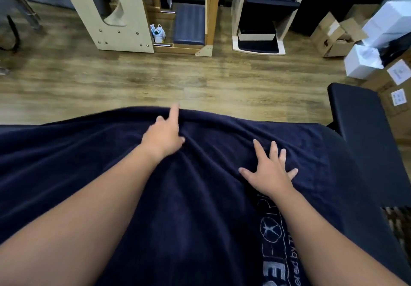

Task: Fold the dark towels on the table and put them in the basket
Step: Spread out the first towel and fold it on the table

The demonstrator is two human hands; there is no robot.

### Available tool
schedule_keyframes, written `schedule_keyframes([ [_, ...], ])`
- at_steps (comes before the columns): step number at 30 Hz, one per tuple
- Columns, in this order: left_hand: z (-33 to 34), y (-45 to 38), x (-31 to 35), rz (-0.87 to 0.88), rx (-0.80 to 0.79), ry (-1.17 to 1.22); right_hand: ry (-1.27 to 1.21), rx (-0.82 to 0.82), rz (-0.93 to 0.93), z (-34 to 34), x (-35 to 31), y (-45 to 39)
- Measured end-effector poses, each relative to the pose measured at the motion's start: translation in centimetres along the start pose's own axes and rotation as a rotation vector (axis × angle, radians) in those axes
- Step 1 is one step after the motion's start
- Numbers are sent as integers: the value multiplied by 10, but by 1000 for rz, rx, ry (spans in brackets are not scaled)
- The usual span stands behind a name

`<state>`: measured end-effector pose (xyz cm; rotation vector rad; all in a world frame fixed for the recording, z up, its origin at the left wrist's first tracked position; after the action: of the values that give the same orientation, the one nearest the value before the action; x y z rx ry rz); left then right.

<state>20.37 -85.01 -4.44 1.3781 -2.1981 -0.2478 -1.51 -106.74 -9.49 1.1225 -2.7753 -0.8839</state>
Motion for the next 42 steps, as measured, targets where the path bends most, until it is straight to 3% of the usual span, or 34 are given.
schedule_keyframes([
  [4,58,45,0,20,-178,-301,34,112,107,-3,12,10],
  [8,110,104,7,128,-254,-363,144,224,-124,16,-1,53],
  [16,131,179,2,251,-82,-248,143,183,-115,62,20,126],
  [21,142,236,-19,261,23,-310,146,261,-396,83,0,180],
  [24,144,276,-41,223,72,-332,204,243,-434,107,2,215],
  [29,167,335,-77,207,-217,-488,183,295,-418,125,18,270],
  [32,179,367,-100,219,-334,-559,184,309,-527,139,21,303],
  [35,188,393,-119,316,-276,-618,276,192,-649,172,22,345],
  [38,189,406,-132,394,-160,-657,342,146,-559,186,31,360],
  [42,168,390,-122,276,-71,-426,404,189,-469,171,26,344],
])
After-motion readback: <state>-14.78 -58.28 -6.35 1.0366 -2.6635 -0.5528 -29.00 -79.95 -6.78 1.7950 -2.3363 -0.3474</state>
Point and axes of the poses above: each hand's wrist, its own y-axis away from the middle knuckle, its own z-axis out of the palm, x = y × z, the point moved 9 cm from there along -y, towards the middle knuckle, and after that the axes turned 3 degrees about -x, right-handed, at the moved point
